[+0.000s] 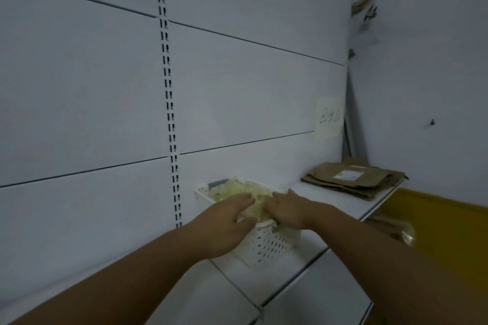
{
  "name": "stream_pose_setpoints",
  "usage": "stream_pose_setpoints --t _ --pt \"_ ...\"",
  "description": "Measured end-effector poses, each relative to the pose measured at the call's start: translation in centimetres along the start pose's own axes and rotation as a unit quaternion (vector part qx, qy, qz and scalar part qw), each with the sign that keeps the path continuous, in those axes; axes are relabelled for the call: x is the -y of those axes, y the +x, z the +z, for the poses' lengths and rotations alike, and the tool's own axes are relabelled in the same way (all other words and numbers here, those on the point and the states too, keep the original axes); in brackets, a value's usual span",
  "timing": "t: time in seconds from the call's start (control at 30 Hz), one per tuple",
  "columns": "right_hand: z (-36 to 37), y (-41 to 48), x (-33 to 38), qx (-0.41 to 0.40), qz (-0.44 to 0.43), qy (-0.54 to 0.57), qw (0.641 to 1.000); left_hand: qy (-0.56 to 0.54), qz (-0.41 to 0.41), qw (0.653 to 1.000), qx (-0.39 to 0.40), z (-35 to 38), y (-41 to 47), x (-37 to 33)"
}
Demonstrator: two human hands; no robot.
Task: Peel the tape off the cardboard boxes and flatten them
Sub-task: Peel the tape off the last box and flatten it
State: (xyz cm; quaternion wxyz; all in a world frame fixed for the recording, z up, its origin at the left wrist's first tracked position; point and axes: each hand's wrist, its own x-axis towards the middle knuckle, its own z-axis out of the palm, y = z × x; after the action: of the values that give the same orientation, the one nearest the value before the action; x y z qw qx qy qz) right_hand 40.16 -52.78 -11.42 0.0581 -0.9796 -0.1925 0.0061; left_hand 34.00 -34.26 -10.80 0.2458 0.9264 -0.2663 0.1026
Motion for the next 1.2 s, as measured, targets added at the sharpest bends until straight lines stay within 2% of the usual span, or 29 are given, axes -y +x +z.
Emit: stream_pose_setpoints --t 0.07,0.1,0.13,0.2,0.27,0.3,0.33,0.4,0.43,0.47,0.6,0.7,0.8,0.87,0.93,1.0,1.1,1.2 --pt "0.1 -0.3 -0.7 -0.028 0.0 0.071 0.997 -0.017 0.014 1.0 0.02 1.7 1.9 -0.3" --pt "0.1 -0.4 -1.1 -0.046 0.001 0.154 0.987 -0.035 0.007 0.999 0.012 2.3 2.5 -0.2" --pt "-0.1 -0.7 -1.4 -0.073 0.004 0.261 0.962 -0.047 -0.008 0.999 -0.003 2.6 2.9 0.2" --pt "-0.3 -0.9 -1.6 -0.138 0.005 0.449 0.883 -0.049 -0.04 0.998 -0.016 2.8 3.5 1.2" --pt "-0.2 -0.9 -2.1 -0.197 0.003 0.541 0.818 -0.044 -0.046 0.998 -0.006 2.9 3.8 1.8" --pt "-0.2 -1.0 -2.3 -0.213 -0.002 0.557 0.803 -0.043 -0.039 0.998 -0.011 3.0 3.9 1.9" --pt "-0.1 -1.1 -2.3 -0.219 -0.006 0.539 0.814 -0.044 -0.029 0.998 -0.027 3.0 4.1 1.8" --pt "0.4 -1.0 -1.9 -0.209 -0.013 0.41 0.888 -0.077 -0.032 0.993 -0.085 2.6 4.4 1.8" --pt "0.8 -0.9 -1.7 -0.202 -0.015 0.353 0.914 -0.106 -0.046 0.987 -0.111 2.3 4.5 1.8" --pt "1.0 -0.9 -1.4 -0.197 -0.013 0.326 0.925 -0.134 -0.058 0.981 -0.129 2.0 4.6 1.9" --pt "0.7 -1.1 -1.1 -0.187 0.019 0.385 0.904 -0.206 -0.062 0.956 -0.197 0.5 4.1 2.1" --pt "0.2 -1.1 -0.9 -0.22 0.015 0.327 0.919 -0.086 -0.059 0.972 -0.21 -1.8 3.1 2.6" --pt "-1.4 -0.7 0.4 -0.283 -0.005 0.209 0.936 0.049 -0.073 0.98 -0.177 -6.0 1.3 3.4" --pt "-2.6 0.0 2.7 -0.28 -0.038 0.134 0.95 0.133 -0.096 0.975 -0.148 -9.3 -1.0 4.0" --pt "-3.0 0.8 6.4 -0.258 -0.086 0.085 0.958 0.218 -0.122 0.961 -0.116 -12.6 -4.1 4.9" --pt "-2.6 1.5 11.1 -0.221 -0.13 0.084 0.963 0.281 -0.152 0.944 -0.083 -15.5 -7.8 5.7" --pt "-1.0 2.1 19.5 -0.16 -0.198 0.07 0.965 0.279 -0.212 0.934 -0.078 -19.9 -14.6 6.5" --pt "-0.1 1.8 28.9 -0.137 -0.277 0.086 0.947 0.268 -0.257 0.922 -0.112 -24.2 -22.7 7.2"
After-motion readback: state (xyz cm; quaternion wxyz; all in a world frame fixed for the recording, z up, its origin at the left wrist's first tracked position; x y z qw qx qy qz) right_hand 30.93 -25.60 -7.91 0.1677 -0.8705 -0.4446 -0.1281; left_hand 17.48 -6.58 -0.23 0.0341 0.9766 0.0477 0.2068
